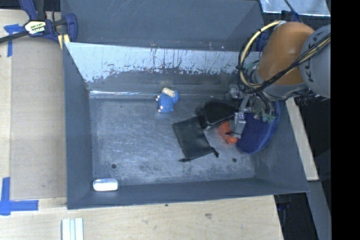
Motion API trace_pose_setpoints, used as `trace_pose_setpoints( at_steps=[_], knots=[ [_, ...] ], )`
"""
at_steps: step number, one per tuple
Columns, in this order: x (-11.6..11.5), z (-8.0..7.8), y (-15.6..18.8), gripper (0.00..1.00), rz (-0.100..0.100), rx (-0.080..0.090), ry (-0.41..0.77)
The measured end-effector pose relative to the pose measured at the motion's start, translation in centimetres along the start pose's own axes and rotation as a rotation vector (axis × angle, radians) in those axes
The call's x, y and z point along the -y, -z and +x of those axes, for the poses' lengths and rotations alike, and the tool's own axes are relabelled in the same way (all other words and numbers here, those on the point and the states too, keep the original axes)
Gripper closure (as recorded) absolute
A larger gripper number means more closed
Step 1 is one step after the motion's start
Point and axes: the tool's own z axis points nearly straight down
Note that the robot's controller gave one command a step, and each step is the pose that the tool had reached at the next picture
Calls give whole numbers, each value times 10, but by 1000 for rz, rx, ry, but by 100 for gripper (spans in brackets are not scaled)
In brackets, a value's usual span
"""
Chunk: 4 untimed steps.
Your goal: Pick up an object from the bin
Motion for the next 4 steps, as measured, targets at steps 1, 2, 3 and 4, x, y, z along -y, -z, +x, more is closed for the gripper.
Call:
trace_pose_setpoints(
  at_steps=[1, 2, 3, 4],
  knots=[
    [-25, 5, 5, 0, 4, 10, 114],
    [-24, 3, 7, 0, 6, 15, 113],
    [-23, 2, 9, 0, 6, 17, 114],
    [-23, 1, 10, 0, 6, 20, 115]
  ],
)
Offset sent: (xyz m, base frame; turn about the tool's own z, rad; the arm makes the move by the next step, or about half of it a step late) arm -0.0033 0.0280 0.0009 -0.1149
